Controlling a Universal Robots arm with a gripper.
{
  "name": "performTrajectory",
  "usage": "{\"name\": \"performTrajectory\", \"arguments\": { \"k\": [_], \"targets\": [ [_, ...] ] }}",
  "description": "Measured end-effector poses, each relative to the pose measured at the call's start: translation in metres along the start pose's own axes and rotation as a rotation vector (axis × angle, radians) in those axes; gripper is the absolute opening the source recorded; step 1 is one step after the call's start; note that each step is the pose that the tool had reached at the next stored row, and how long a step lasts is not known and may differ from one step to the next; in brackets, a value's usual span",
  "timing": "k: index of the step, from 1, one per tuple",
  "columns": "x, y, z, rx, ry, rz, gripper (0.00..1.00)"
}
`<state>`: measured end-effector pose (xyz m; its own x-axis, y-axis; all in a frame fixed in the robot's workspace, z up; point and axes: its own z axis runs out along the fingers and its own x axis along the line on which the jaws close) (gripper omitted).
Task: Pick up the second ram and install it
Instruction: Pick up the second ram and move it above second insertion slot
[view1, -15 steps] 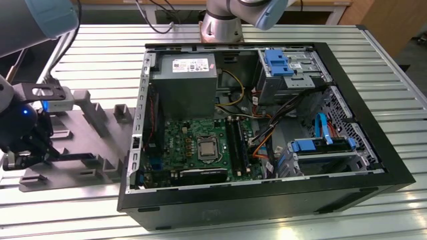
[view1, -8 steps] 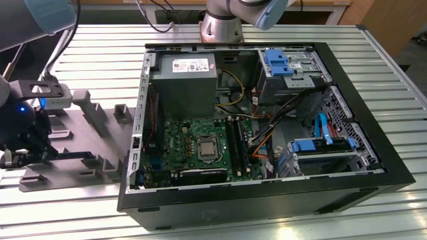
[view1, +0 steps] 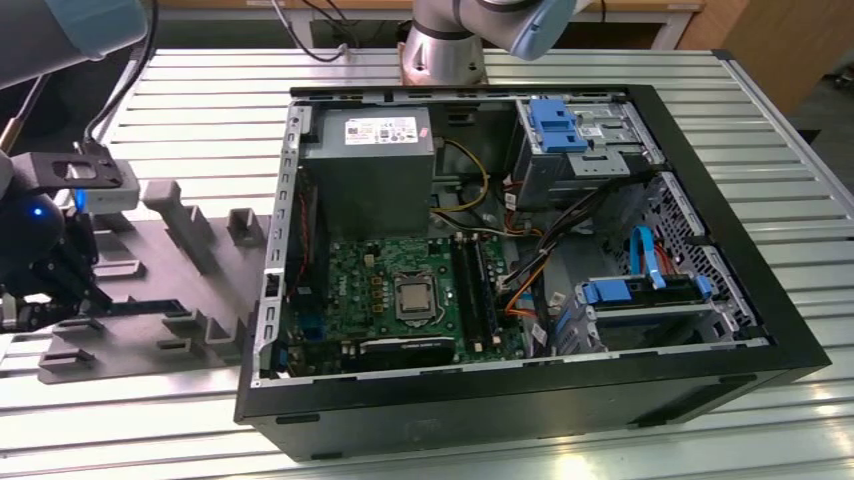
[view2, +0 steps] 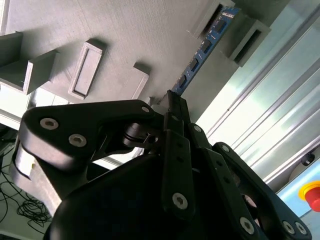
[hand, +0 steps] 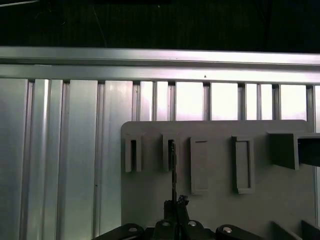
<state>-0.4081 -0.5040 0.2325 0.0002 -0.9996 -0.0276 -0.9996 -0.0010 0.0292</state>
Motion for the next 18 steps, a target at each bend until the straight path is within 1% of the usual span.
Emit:
{"name": "performTrajectory", "arguments": {
  "k": [18],
  "targets": [
    [-0.0005,0.0005,-0.0184,0.0000,-0.0004,0.000,0.11]
  ]
}}
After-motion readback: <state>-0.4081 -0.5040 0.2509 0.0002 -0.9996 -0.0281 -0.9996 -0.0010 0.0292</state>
